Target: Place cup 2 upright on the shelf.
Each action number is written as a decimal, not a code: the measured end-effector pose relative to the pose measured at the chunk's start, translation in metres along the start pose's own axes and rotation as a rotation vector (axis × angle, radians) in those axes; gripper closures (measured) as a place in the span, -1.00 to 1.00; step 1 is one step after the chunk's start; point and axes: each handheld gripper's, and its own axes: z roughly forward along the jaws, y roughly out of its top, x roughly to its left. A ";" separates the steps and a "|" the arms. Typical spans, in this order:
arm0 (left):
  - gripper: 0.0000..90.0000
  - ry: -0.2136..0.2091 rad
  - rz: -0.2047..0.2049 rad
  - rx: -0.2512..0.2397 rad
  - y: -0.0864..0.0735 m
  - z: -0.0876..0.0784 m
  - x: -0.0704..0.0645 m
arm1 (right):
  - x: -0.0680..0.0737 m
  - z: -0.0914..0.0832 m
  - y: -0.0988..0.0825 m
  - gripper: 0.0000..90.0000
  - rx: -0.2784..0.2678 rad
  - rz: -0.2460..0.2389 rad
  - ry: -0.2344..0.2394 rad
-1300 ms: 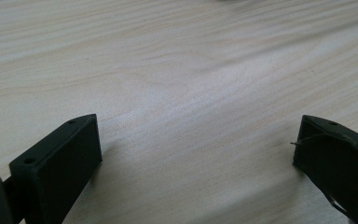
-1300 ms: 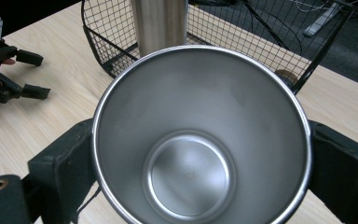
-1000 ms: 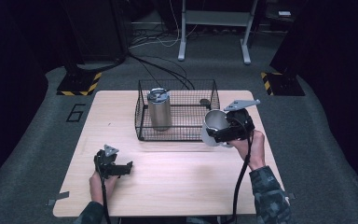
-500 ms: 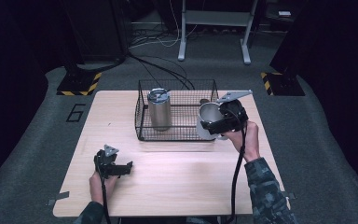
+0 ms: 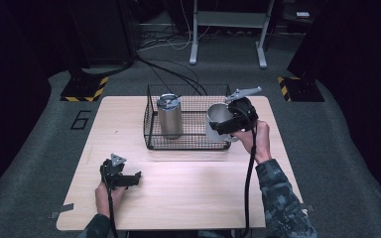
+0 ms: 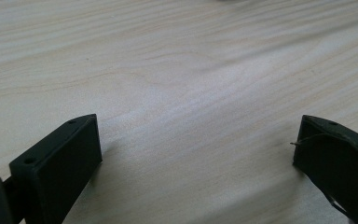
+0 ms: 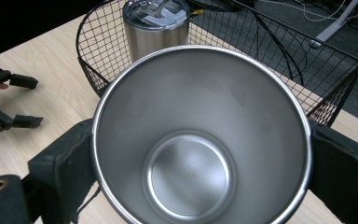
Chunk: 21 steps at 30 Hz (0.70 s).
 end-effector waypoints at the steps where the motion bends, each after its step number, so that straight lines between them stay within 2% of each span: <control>1: -0.99 0.000 0.000 0.000 0.000 0.000 0.000 | -0.001 0.001 0.001 -0.87 0.001 0.000 0.001; 11: -0.98 -0.001 0.000 -0.001 0.000 0.000 0.000 | -0.007 0.012 0.014 -0.87 0.006 0.017 0.000; 13: -0.99 -0.001 0.000 -0.001 0.000 0.000 0.000 | -0.009 0.015 0.017 -0.87 -0.002 0.003 -0.003; 17: -0.98 -0.001 0.001 -0.001 0.000 0.000 0.000 | -0.011 0.020 0.021 -0.87 0.015 0.024 -0.005; 18: -0.98 -0.001 0.000 -0.001 0.000 0.000 0.000 | -0.013 0.022 0.021 -0.87 0.011 0.011 -0.004; 21: -0.98 -0.001 0.000 -0.001 0.000 0.000 0.000 | -0.016 0.026 0.024 -0.87 0.021 0.016 -0.011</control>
